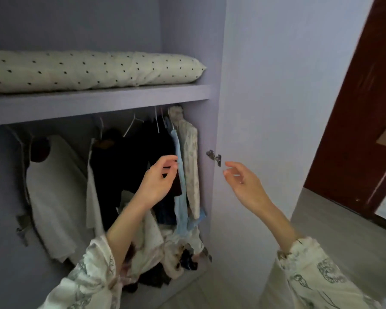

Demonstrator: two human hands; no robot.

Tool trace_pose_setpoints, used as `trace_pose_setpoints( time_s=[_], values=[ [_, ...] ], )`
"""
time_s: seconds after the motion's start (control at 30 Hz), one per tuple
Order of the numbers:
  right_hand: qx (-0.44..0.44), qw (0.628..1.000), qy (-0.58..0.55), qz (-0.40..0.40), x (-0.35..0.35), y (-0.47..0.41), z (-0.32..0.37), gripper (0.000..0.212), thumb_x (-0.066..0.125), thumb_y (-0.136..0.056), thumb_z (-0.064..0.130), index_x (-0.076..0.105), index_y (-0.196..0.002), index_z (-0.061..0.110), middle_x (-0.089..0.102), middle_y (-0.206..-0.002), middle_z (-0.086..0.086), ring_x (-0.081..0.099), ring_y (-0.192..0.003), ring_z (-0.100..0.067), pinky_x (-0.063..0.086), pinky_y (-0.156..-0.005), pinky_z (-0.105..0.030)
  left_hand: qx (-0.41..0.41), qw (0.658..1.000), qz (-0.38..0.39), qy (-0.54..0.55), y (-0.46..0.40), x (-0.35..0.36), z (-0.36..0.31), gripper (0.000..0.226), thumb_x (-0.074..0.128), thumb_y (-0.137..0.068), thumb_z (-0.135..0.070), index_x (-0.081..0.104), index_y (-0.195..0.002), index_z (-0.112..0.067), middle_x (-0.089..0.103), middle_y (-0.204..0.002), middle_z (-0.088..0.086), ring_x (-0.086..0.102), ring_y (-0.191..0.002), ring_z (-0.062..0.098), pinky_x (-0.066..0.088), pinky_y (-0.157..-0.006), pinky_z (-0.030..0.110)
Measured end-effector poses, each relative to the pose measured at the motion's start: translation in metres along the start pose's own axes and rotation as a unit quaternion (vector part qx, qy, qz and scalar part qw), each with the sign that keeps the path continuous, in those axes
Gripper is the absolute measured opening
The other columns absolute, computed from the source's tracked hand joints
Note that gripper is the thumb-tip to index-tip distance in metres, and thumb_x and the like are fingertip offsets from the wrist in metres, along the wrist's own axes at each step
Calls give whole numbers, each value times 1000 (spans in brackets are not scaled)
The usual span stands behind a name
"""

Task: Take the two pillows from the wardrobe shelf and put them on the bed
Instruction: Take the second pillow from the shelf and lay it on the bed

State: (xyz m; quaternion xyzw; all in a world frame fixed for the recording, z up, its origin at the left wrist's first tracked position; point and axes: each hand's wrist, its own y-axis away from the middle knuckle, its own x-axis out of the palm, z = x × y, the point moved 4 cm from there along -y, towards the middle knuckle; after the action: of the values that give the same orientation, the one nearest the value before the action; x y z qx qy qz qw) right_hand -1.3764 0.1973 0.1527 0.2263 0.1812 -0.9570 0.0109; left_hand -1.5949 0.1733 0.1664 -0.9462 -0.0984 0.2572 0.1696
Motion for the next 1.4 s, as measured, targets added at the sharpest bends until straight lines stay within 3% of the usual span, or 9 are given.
trace_pose_setpoints(
  time_s=[0.17,0.4,0.5,0.57,0.7,0.87,1.07,1.2,1.4],
  values=[
    [-50,998,-13,36,18,-88,19,31,51,-94,23,54,-124,17,58,-101,3,56,-89,-11,37,-78,-16,14,996,-34,-85,-57,-36,3,33,49,-94,-19,51,-127,-19,56,-117,-5,54,-104,9,39,-81,14],
    [-152,986,-33,65,77,-207,73,33,53,-93,20,53,-125,13,61,-101,3,58,-98,-13,39,-85,-18,48,968,-111,-221,-140,-101,26,31,54,-90,-12,57,-121,-10,55,-121,11,51,-116,23,40,-100,34],
    [-214,974,21,69,101,-261,99,36,53,-92,24,52,-127,14,64,-114,-5,58,-108,-19,40,-94,-28,73,940,-160,-293,-184,-133,29,32,55,-90,-13,56,-122,-11,50,-128,13,43,-123,27,28,-105,28],
    [-258,960,79,77,119,-295,118,40,54,-92,25,49,-130,14,59,-123,-7,54,-115,-23,37,-96,-29,96,919,-195,-330,-213,-154,25,36,55,-89,-15,54,-125,-13,44,-135,12,37,-128,27,23,-106,26],
    [-345,919,191,17,145,-360,158,50,54,-91,28,41,-136,13,45,-140,-11,34,-133,-27,27,-108,-38,141,844,-262,-447,-271,-194,12,51,61,-84,-27,47,-132,-18,36,-144,13,27,-136,31,21,-109,45],
    [-360,875,322,12,174,-425,181,76,55,-84,50,19,-146,25,21,-155,1,8,-144,-17,4,-114,-52,-4,750,-171,-638,-335,-238,38,100,63,-70,-62,5,-146,-36,4,-156,9,0,-143,32,0,-108,65],
    [-360,837,411,24,202,-468,178,102,65,-68,61,4,-146,36,16,-156,4,14,-142,-20,3,-109,-61,-4,694,-188,-695,-358,-247,55,97,64,-68,-59,10,-144,-32,41,-137,8,40,-123,28,20,-103,59],
    [-394,820,414,-13,207,-462,182,80,63,-71,55,26,-138,31,45,-137,-1,42,-124,-27,19,-105,-57,-3,704,-188,-685,-351,-238,52,78,64,-72,-52,28,-137,-29,51,-124,8,46,-116,27,24,-102,51],
    [-433,807,399,-45,185,-433,168,63,64,-75,47,39,-129,28,56,-123,-2,51,-114,-27,26,-102,-45,5,702,-223,-676,-319,-207,28,57,61,-79,-34,39,-132,-29,56,-117,8,51,-110,27,25,-100,48]
  ],
)
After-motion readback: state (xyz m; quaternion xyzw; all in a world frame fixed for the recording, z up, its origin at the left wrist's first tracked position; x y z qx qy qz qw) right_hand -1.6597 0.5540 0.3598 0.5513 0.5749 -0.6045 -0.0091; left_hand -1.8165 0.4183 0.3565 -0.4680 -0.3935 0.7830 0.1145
